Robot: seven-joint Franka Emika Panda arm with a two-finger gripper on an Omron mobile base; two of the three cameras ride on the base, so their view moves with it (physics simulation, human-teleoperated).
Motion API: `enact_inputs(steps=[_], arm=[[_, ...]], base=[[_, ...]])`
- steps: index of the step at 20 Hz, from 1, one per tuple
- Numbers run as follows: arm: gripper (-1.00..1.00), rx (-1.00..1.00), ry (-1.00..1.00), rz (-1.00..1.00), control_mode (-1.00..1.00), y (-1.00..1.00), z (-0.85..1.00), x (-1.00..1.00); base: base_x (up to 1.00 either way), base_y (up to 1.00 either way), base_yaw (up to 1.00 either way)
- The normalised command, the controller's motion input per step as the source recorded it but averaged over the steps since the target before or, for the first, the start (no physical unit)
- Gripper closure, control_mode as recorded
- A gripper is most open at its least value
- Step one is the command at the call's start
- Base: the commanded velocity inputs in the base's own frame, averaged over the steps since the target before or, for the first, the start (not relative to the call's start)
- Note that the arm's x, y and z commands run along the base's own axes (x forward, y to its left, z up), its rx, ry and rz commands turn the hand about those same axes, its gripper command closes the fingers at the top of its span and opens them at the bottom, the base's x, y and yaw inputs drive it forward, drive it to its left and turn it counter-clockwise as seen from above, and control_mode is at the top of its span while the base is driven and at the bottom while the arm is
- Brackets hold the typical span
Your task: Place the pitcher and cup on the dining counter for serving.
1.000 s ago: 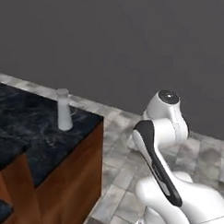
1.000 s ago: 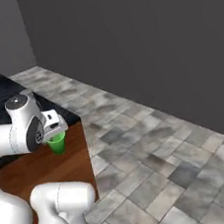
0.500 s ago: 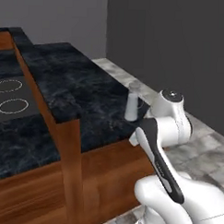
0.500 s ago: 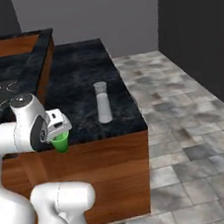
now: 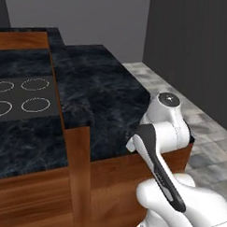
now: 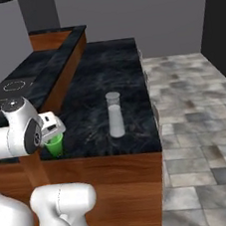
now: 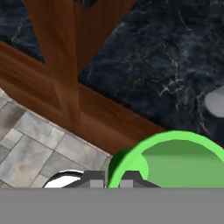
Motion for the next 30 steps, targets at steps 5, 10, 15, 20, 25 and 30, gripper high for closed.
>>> enact_inputs(steps=[5, 10, 15, 20, 25, 30], arm=[[1.00, 0.00, 0.00, 0.00, -1.00, 0.00, 0.00, 0.35], [1.00, 0.00, 0.03, 0.07, -1.00, -0.16, -0.01, 0.99], [1.00, -0.04, 0.09, 0.31, -1.00, -0.44, -0.17, 1.00], [1.00, -0.11, 0.06, 0.09, -1.00, -0.03, -0.03, 0.79], [1.00, -0.11, 0.04, -0.02, -1.00, 0.24, -0.12, 0.65], [1.00, -0.02, 0.01, 0.00, -1.00, 0.00, -0.35, 0.55]], base=[[0.37, -0.01, 0.00], [0.00, 0.00, 0.00], [0.00, 0.00, 0.00], [0.00, 0.00, 0.00], [0.00, 0.00, 0.00], [0.00, 0.00, 0.00]])
